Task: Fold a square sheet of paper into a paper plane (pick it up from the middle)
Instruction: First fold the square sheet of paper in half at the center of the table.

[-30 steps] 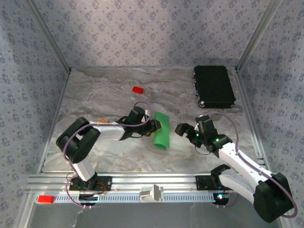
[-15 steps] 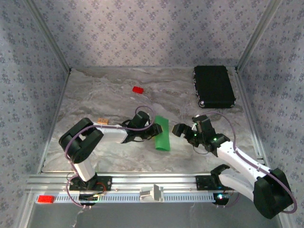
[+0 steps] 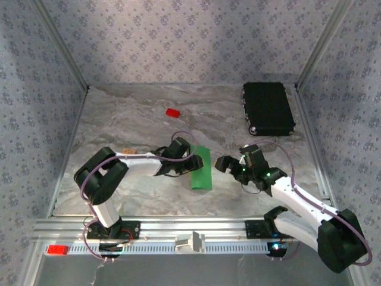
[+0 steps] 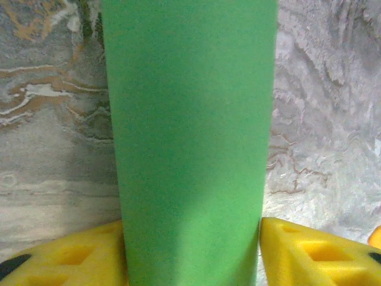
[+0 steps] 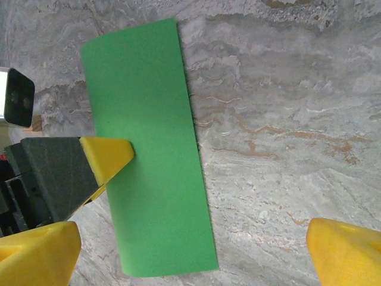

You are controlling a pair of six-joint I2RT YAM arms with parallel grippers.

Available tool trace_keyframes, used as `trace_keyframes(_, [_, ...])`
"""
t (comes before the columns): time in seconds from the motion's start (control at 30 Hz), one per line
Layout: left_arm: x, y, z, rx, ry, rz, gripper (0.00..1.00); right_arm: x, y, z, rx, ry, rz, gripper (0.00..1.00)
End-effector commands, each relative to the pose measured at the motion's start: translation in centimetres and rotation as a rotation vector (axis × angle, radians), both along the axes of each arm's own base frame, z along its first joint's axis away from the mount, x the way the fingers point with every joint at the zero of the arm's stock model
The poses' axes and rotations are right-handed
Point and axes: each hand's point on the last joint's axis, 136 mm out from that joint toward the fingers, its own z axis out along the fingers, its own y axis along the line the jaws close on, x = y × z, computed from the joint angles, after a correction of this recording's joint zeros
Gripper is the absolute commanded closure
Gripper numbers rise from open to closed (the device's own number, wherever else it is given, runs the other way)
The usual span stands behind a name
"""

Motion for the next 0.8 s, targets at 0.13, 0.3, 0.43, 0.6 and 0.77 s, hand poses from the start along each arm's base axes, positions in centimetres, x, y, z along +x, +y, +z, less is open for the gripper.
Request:
trace_keyframes(0.13, [0.3, 1.6, 0.4, 0.122, -0.049, -0.024, 0.38, 0.5, 0.5, 0.7, -0.006, -0.017, 0.008, 0.01])
trace_keyframes(0.3, [0.5, 2.2, 0.1, 0.149, -0.05, -0.02, 0.4, 0.5, 0.7, 0.5, -0.011, -0.012, 0.013, 0.01])
trace_keyframes(0.43, [0.6, 2.4, -0.3, 0.158, -0.045, -0.022, 0.42, 0.5, 0.8, 0.4, -0.014, -0.009, 0.014, 0.01])
trace_keyframes(0.6, [0.5, 2.7, -0.9, 0.179, -0.032, -0.022, 0.45, 0.5, 0.8, 0.3, -0.019, -0.007, 0.015, 0.01])
trace_keyframes(0.77, [0.3, 3.0, -1.7, 0.209, -0.011, -0.029, 0.47, 0.5, 0.9, 0.2, -0.022, -0.003, 0.017, 0.01])
